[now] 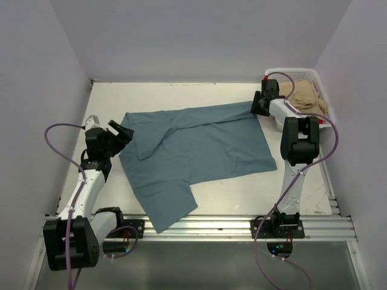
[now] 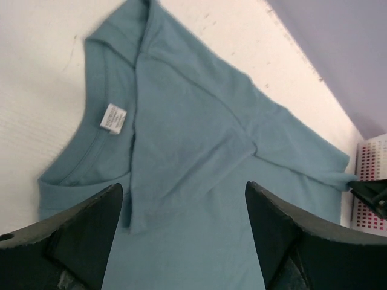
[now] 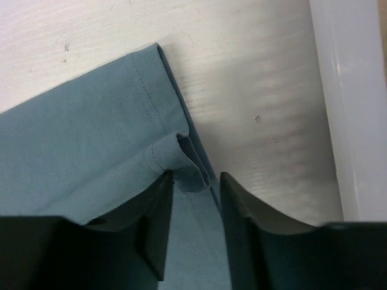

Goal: Fold and stack the t-shirts
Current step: Fold the tshirt

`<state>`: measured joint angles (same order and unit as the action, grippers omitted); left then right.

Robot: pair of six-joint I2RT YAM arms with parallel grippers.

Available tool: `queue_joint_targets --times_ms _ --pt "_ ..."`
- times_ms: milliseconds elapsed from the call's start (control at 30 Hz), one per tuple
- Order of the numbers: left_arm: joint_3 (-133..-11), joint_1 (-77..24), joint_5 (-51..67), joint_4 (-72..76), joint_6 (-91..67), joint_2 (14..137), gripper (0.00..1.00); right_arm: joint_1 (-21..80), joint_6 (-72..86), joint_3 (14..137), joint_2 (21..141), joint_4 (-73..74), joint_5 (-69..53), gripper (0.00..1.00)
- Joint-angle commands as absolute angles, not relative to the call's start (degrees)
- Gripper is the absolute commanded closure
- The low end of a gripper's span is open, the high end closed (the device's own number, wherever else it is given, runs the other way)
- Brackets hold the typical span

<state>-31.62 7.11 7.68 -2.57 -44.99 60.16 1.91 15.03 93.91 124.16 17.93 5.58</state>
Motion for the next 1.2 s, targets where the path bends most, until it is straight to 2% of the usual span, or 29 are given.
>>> queue_joint_targets --times_ms 0,33,100,133,167,200,233,267,400,600,1167 --pt "-32.9 4.3 1.7 4.9 -45.2 54.9 0.14 1.8 15.2 93.6 117.8 15.8 6.9 0.55" --pt "-32.6 4.1 2.5 7.4 -44.6 55.3 0.16 1.8 15.3 93.8 117.4 15.6 6.9 0.50" --pt "-33.4 4.1 6.4 13.3 -44.0 59.2 0.39 1.8 15.6 94.7 117.3 15.9 6.6 0.47" --pt "-34.1 4.1 9.0 14.8 -43.9 61.6 0.74 1.8 15.7 95.3 117.7 16.3 6.0 0.53" --pt "-34.9 4.0 10.8 16.4 -43.7 64.3 0.91 1.8 15.9 96.0 118.0 16.6 5.3 0.65" --pt "-37.6 4.0 12.1 17.7 -43.5 70.6 1.00 1.8 16.2 97.4 119.4 16.8 4.8 0.81" --pt "-39.1 4.0 14.4 18.4 -43.1 74.0 1.00 1.8 16.6 98.3 120.2 17.3 4.7 0.95" --pt "-40.3 3.9 15.7 19.9 -42.9 77.1 1.00 1.8 16.9 99.5 121.0 18.6 4.0 1.00" --pt "-46.7 3.9 18.1 26.6 -45.4 92.2 1.00 1.8 18.0 105.1 125.8 21.3 1.4 1.00" --pt "-54.4 2.9 16.8 26.7 -47.2 102.5 1.00 1.9 19.1 106.1 128.1 21.5 0.2 1.00" --pt "-55.0 2.5 11.3 15.1 -51.3 108.9 1.00 2.7 19.5 100.9 127.4 21.3 -0.2 1.00"
